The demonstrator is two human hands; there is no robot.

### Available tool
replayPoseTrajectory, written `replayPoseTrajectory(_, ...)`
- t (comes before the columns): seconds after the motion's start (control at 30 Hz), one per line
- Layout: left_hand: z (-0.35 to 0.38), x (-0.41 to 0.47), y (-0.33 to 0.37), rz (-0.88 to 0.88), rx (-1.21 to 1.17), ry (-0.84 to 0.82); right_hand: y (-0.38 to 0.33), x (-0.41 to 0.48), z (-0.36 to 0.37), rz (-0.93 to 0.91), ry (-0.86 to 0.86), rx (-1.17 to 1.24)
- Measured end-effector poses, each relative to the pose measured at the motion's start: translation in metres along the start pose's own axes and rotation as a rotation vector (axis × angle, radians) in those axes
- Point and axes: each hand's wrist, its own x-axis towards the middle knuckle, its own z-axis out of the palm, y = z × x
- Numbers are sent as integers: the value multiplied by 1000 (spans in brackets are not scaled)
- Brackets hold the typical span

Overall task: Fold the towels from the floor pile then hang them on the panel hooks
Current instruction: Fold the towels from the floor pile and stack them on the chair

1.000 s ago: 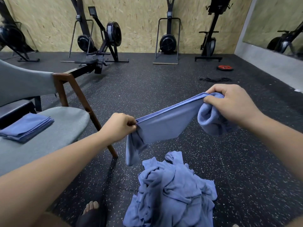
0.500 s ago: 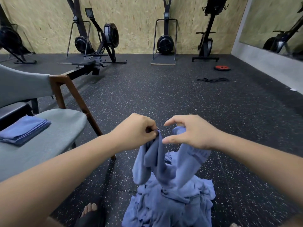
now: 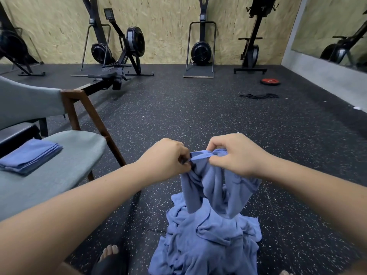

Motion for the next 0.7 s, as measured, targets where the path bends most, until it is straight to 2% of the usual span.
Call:
replayPoseTrajectory(0.23, 2, 0, -32, -111, 71, 14, 10, 1, -13, 38, 61, -48)
replayPoseTrajectory(0.47, 13, -3, -26, -212, -288, 121, 16, 3, -14, 88, 119, 6)
replayPoseTrajectory(0.6, 19, -5, -28, -36, -207, 117, 21, 5, -20, 130, 168, 19)
replayPoseTrajectory(0.7, 16, -4, -31, 96, -123, 44, 24, 4, -25, 137, 183, 13)
